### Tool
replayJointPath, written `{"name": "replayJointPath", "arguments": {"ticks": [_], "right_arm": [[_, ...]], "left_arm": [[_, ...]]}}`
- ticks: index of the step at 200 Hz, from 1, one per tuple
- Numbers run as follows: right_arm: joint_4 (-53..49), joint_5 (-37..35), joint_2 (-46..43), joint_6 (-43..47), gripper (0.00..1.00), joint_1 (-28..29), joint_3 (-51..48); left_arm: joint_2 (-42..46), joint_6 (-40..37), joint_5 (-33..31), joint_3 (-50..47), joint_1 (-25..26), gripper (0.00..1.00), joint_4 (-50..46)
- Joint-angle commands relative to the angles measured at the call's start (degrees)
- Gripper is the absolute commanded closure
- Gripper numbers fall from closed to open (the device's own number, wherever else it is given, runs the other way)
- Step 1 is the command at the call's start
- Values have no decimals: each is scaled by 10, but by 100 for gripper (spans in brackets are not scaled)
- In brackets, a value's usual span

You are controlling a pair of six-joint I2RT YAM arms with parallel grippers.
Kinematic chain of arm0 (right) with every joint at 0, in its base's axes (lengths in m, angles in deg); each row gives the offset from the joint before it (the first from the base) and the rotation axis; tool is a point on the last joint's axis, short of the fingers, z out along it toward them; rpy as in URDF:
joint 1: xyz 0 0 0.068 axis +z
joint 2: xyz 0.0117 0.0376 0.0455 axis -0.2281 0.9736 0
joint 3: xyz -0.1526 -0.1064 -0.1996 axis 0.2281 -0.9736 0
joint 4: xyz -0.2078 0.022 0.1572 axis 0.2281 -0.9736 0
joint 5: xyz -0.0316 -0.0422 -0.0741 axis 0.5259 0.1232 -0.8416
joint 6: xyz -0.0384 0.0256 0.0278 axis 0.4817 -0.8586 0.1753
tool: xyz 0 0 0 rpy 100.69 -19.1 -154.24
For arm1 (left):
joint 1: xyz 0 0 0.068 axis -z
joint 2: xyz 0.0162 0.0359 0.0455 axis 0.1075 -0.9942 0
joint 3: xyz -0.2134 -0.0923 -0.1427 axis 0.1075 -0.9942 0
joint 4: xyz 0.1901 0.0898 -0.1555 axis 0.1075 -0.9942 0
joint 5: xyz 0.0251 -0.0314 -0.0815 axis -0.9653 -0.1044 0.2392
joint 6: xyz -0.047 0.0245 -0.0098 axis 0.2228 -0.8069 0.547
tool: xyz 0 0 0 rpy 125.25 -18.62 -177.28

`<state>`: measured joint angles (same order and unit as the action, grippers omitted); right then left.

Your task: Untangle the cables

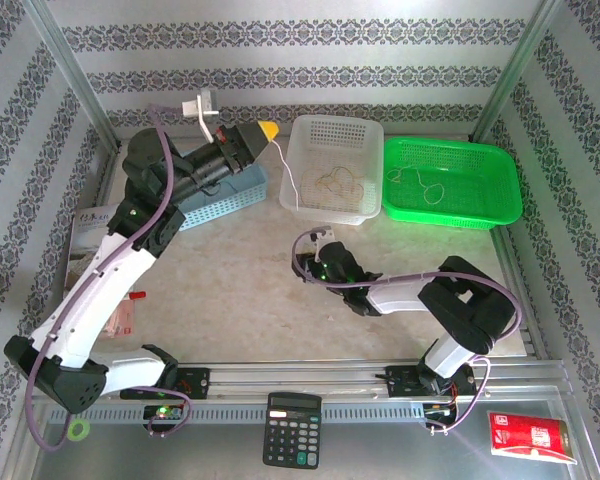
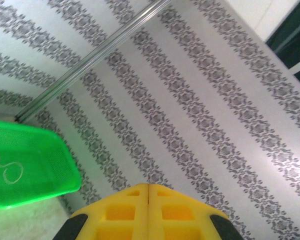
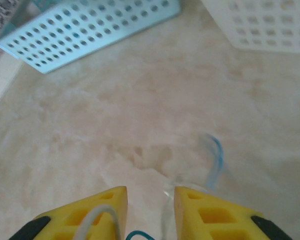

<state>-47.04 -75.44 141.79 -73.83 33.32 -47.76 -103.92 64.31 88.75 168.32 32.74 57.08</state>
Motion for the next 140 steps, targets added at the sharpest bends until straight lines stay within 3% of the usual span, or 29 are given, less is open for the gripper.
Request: {"name": "replayJointPath", "arguments": {"ticks": [1, 24, 140], "right_arm": [[61, -27, 3, -26, 65, 2, -27], [73, -35, 1, -39, 54, 2, -50], [119, -47, 19, -78, 45, 2, -106]], "left_arm": [[-13, -25, 12, 51, 5, 100, -16], [-27, -31, 14, 87, 5, 100, -23], [-68, -67, 15, 226, -7, 100, -67]]}}
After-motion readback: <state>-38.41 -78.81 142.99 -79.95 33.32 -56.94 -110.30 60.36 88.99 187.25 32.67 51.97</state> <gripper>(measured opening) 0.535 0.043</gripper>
